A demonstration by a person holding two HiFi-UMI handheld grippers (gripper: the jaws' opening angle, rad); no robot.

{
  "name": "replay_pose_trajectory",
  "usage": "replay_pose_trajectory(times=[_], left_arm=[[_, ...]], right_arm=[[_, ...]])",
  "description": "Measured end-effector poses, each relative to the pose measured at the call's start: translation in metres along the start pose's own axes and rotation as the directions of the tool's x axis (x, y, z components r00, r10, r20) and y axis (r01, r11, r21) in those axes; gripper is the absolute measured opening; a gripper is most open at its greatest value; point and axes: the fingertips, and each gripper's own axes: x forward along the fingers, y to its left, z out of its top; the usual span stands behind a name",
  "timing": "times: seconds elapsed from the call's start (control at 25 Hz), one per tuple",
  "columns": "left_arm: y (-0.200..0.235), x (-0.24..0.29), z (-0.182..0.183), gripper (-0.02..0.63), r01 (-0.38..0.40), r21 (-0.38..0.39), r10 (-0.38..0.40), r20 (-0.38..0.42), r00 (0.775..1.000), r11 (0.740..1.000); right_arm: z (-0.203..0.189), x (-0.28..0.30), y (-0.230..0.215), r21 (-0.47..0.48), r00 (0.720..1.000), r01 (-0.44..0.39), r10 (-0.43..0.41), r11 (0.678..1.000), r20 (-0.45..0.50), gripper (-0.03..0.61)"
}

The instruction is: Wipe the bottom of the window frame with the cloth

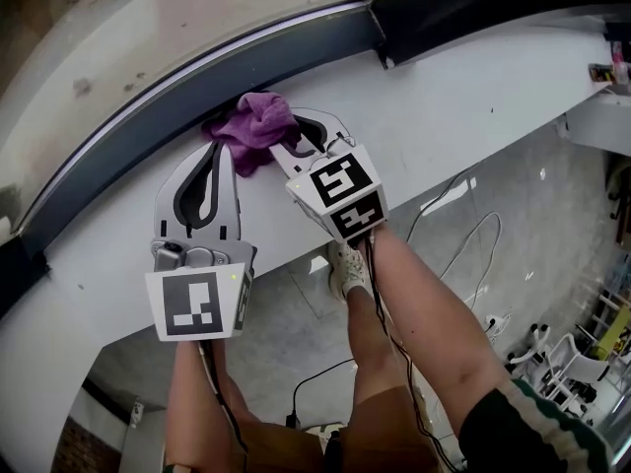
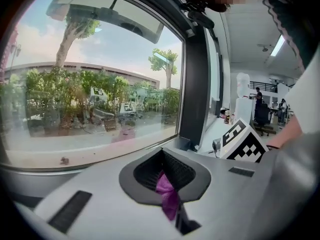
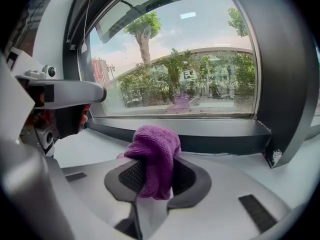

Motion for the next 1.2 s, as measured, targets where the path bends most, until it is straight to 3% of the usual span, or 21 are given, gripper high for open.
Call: replay_pose_trajectory(times=[0.4, 1.2], left_arm=[[-0.043, 0.054, 0.007, 0.009, 0.056, 0.006, -0.056, 0.005, 0.998, 0.998], [-0.111, 0.126, 0.015, 0.009, 0.116, 0.020, -0.116, 0.022, 0.993, 0.993]], right_arm=[[-0.009, -0.027, -0.070, 0.008, 0.998, 0.059, -0.059, 0.998, 0.013, 0.112], [-0.031, -0.068, -0.167, 0.009, 0.985, 0.172, -0.172, 0.985, 0.011, 0.112]])
